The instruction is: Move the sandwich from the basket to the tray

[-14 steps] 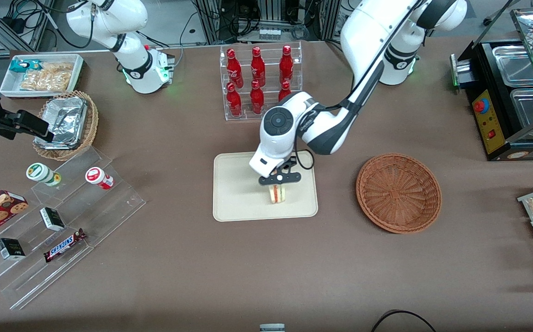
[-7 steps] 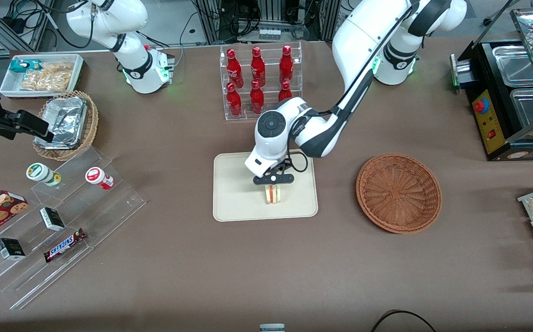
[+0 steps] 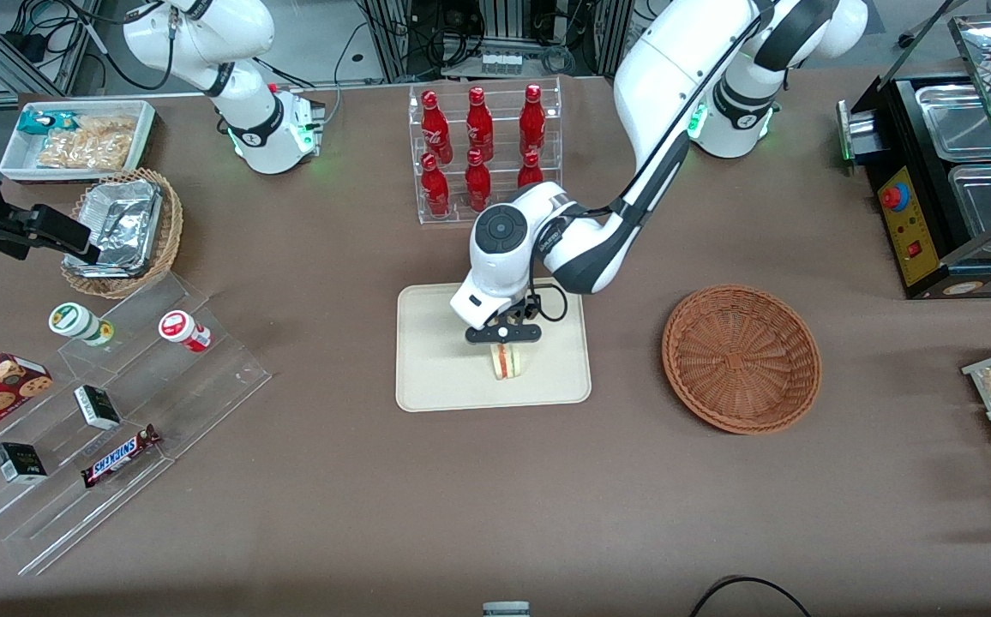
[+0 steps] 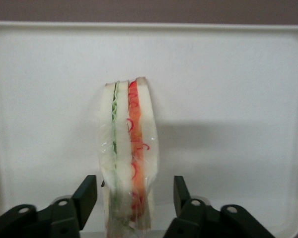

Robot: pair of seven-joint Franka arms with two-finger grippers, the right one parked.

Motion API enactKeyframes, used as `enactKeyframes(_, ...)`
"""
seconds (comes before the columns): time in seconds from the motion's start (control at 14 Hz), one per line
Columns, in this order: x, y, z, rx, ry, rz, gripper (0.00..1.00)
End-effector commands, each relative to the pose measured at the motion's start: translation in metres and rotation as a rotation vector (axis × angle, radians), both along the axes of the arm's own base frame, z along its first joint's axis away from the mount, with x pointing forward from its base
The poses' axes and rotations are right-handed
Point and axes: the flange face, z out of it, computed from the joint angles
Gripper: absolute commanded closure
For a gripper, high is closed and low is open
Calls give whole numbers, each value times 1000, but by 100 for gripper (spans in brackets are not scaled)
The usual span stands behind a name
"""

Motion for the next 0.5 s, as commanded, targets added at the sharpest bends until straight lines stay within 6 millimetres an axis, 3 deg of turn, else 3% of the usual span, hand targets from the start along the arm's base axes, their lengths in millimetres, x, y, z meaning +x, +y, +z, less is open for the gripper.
enactKeyframes(0.0, -5, 24, 71, 21, -36, 68, 0)
enactKeyframes(0.21, -2, 86, 155, 65, -41, 208, 0)
enactKeyframes(0.43, 18, 172, 221, 129, -20, 342, 0)
